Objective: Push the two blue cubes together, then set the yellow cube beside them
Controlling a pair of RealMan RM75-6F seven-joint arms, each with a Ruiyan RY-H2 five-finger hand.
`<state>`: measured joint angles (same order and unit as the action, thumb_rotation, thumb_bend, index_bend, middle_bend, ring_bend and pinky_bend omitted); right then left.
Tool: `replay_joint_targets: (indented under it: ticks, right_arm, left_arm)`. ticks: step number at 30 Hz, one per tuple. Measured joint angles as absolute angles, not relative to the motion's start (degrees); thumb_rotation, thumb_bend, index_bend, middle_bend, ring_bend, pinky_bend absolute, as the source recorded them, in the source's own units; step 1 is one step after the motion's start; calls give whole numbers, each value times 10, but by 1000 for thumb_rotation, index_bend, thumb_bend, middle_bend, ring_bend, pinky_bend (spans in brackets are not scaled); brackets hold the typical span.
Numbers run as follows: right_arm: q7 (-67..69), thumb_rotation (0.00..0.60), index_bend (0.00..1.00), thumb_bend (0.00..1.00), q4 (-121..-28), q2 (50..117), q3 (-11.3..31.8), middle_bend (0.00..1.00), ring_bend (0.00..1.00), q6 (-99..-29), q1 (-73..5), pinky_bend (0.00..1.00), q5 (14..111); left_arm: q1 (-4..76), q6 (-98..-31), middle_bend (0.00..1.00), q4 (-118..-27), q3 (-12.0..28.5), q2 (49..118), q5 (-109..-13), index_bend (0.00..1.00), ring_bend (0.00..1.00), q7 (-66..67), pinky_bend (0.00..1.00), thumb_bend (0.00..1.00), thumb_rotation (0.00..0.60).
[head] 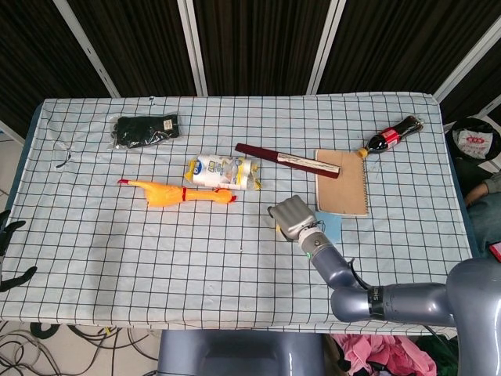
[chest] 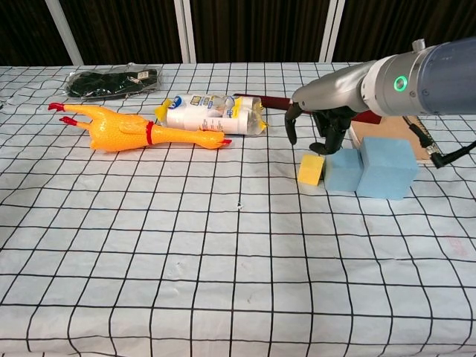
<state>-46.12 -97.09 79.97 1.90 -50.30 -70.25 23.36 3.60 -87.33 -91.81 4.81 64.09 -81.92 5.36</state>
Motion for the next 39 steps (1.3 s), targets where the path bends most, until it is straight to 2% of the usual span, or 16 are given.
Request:
replay_joint_targets:
  ticks: [21, 39]
  right_arm:
    - [-484, 600, 295, 506, -913, 857, 0, 1000, 1000, -504, -724, 1000, 204]
    - [-510, 600, 295, 511, -898, 875, -16, 1000, 1000, -507, -730, 1000, 189]
  left_arm:
    - [36, -873, 70, -919, 48, 640, -819, 221, 0, 54, 0, 48, 600]
    - [36, -873, 70, -919, 48, 641, -818, 221, 0, 54, 0, 48, 600]
